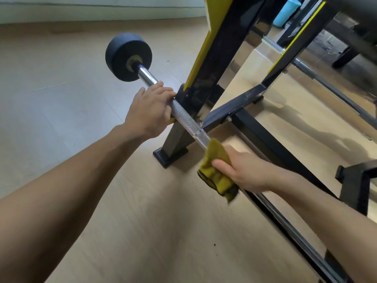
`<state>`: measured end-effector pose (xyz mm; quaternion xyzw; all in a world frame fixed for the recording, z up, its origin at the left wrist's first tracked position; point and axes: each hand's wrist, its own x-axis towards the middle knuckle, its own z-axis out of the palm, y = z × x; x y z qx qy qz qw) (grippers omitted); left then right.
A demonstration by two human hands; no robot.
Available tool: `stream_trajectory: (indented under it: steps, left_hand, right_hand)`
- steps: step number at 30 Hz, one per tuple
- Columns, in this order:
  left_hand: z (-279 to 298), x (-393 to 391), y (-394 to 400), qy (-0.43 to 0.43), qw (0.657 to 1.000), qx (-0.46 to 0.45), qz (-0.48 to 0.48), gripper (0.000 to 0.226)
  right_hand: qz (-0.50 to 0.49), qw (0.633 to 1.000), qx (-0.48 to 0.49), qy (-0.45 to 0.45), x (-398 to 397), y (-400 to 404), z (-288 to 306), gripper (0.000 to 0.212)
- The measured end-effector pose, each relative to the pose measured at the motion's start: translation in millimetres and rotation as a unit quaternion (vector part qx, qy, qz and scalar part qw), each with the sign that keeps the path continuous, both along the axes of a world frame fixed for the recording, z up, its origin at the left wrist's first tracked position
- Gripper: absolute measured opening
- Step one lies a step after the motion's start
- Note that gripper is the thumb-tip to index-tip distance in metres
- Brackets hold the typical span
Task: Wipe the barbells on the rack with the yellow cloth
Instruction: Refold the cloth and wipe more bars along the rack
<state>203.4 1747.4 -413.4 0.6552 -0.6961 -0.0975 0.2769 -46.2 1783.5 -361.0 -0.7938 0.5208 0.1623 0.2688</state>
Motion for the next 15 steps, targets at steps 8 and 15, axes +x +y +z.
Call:
stream_trajectory:
  steps: [8,15]
  left_hand:
    - [2.3,-5.1,4.0,0.051,0.999,-0.001,-0.001,0.038]
    - [3.4,-1.7,3.2,0.038,0.999,0.005,0.007,0.040]
  right_hand:
    - [-0.013,0.997,0.008,0.075,40.4,-18.0,6.2,0.025]
    - [-0.032,0.995,-0.083,0.040,82.0,-39.9,-5.5,0.055]
